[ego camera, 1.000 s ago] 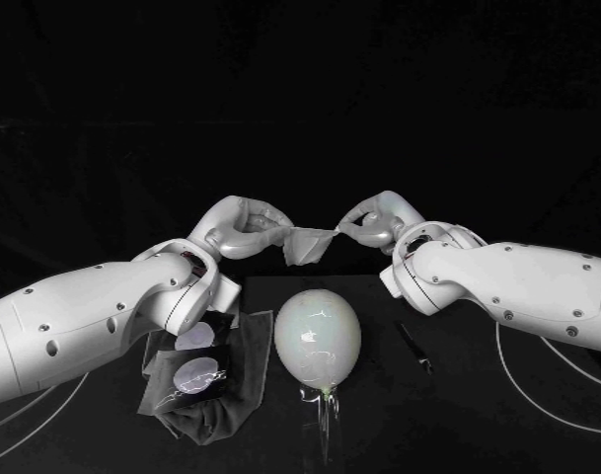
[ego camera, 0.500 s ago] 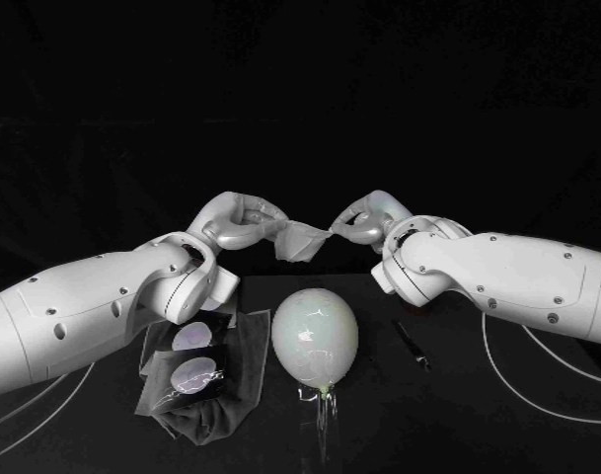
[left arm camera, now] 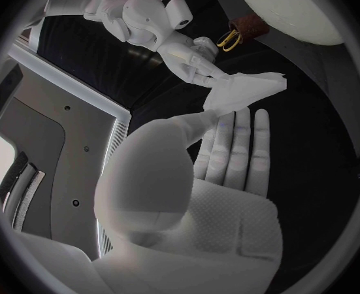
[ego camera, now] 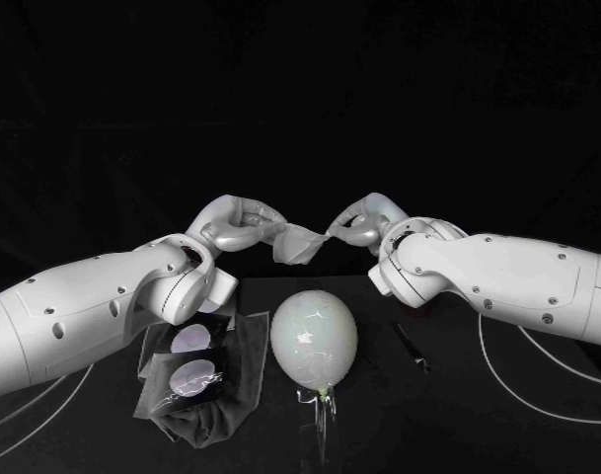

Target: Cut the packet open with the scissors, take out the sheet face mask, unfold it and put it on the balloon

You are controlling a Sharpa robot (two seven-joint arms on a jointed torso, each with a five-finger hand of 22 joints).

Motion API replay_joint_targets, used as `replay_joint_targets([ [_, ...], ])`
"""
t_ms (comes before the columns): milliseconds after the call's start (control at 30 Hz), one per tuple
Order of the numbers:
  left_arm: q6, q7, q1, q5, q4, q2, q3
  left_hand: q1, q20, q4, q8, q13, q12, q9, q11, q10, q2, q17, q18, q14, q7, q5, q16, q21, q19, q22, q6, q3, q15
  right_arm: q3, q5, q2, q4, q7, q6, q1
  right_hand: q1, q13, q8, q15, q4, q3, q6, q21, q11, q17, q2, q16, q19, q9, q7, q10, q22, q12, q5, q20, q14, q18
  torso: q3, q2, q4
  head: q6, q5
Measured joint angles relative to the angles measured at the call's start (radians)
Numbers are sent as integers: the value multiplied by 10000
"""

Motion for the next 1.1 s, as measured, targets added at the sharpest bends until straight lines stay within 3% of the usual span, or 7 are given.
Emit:
replay_joint_targets([
  [467,285,-96,2,378,82,-19,1,-8,-54,30,91,1,0,1,-73,150,-10,-36,-17,270,4,-20,-38,235,55,119,-68,30,-93,0,31,104,-135,-25,47,2,0,-1,0,-11,1,-2,22,-11,3,8,0,-8,-2,0,22,-3,-4,-57,-22,1,11,0,-1,0,4,21,11],
  [867,756,-292,5,1444,198,-45,1,2,-55,32,109,2,0,3,-73,149,9,-76,-26,272,44,-27,-75,312,55,162,-141,31,-95,-2,242,594,-738,158,64,3,-3,17,6,-10,46,42,-10,-88,20,8,-3,-48,10,0,53,-90,2,-464,3,-40,10,1,-1,0,5,38,9],
  [1000,902,-356,6,1825,199,-44,1,-48,-54,56,164,-4,0,5,-73,149,62,-104,-28,303,45,0,-127,312,55,174,-217,116,-63,-3,355,778,-974,271,79,3,-270,-97,368,-9,313,-179,-345,-446,91,8,-262,-142,10,48,134,-433,2,-1141,100,-40,9,0,0,0,4,56,6],
  [1033,940,-373,6,1924,199,-44,1,-56,-54,56,164,-10,0,6,-72,149,79,-111,-28,302,56,0,-128,315,55,180,-229,116,-63,-3,391,820,-1035,308,84,3,-364,-100,368,-9,409,-261,-460,-525,126,8,-349,-162,10,266,180,-519,2,-1301,94,-40,8,0,0,0,4,58,3],
  [1100,1023,-409,6,2152,198,-48,1,-74,-54,57,172,-14,0,6,-72,149,110,-114,-28,302,41,0,-128,373,55,186,-246,116,-63,-4,481,902,-1166,401,97,2,-566,-137,190,72,551,-400,-638,-633,217,7,-423,-163,11,325,281,-608,2,-1459,64,-38,12,-1,0,0,5,59,0],
])
